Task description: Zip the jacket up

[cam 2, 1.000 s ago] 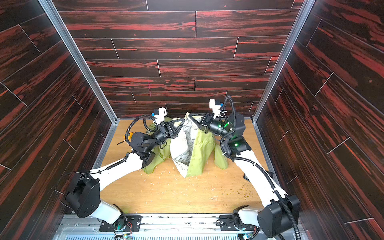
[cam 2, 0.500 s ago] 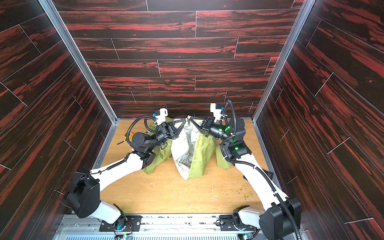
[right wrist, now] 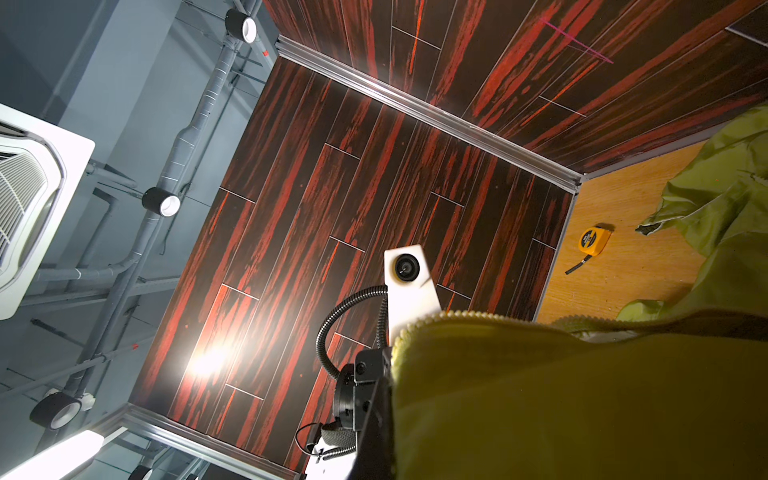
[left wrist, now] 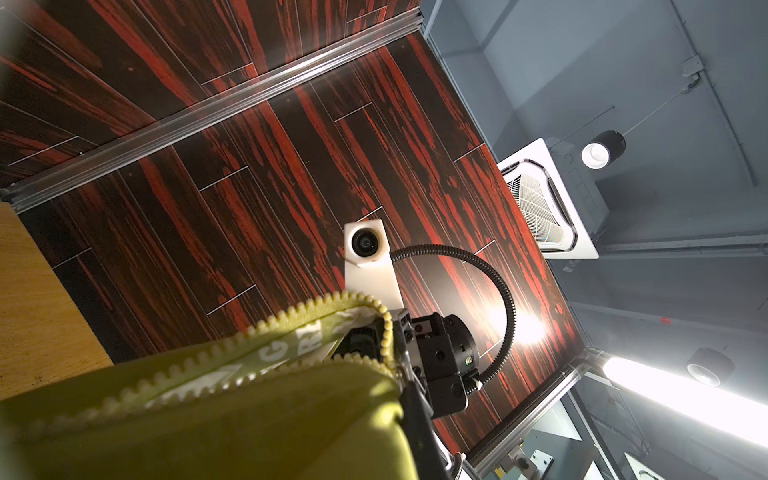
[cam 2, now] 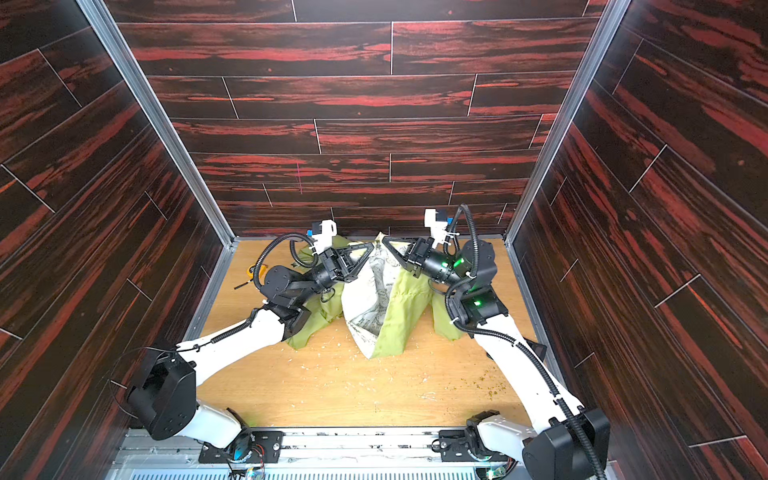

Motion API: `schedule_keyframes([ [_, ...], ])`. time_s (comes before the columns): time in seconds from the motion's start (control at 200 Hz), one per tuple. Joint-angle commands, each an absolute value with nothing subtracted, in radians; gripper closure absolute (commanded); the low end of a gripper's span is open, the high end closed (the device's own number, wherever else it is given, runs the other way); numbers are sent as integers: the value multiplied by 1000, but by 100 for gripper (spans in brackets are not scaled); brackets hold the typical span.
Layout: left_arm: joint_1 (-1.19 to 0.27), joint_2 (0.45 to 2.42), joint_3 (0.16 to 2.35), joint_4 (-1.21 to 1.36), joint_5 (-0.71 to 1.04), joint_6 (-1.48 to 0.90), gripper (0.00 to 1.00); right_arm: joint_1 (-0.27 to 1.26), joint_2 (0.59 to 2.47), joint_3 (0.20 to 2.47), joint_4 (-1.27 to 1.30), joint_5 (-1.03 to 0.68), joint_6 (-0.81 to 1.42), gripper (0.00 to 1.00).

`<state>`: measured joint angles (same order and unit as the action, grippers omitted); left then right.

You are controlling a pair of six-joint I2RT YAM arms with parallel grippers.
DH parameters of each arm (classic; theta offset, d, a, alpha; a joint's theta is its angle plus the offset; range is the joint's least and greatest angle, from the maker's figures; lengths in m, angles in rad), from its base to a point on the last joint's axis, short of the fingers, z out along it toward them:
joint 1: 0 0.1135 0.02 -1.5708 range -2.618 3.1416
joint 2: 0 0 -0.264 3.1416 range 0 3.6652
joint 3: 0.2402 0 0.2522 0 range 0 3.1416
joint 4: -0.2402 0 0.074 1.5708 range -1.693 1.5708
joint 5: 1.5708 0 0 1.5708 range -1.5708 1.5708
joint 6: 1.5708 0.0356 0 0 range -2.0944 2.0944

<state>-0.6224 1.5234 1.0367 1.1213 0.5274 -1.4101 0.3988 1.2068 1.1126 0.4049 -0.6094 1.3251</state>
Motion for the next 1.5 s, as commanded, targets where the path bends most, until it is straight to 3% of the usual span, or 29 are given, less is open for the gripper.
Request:
schedule_keyframes([
  [0.0, -600, 1480, 1038, 1159, 442, -1399, 100, 412, 1150, 1107, 400, -648, 1293, 100],
  [0.671, -600, 1472, 1047, 1112, 415, -1386, 100, 471, 1148, 1067, 368, -613, 1245, 100],
  [1.147, -600, 1432, 935, 946, 246, -1368, 100, 471, 1210, 1027, 272, -558, 1273, 100],
  [1.493, -600, 1449, 909, 962, 201, -1365, 89, 471, 1236, 994, 306, -560, 1298, 100],
])
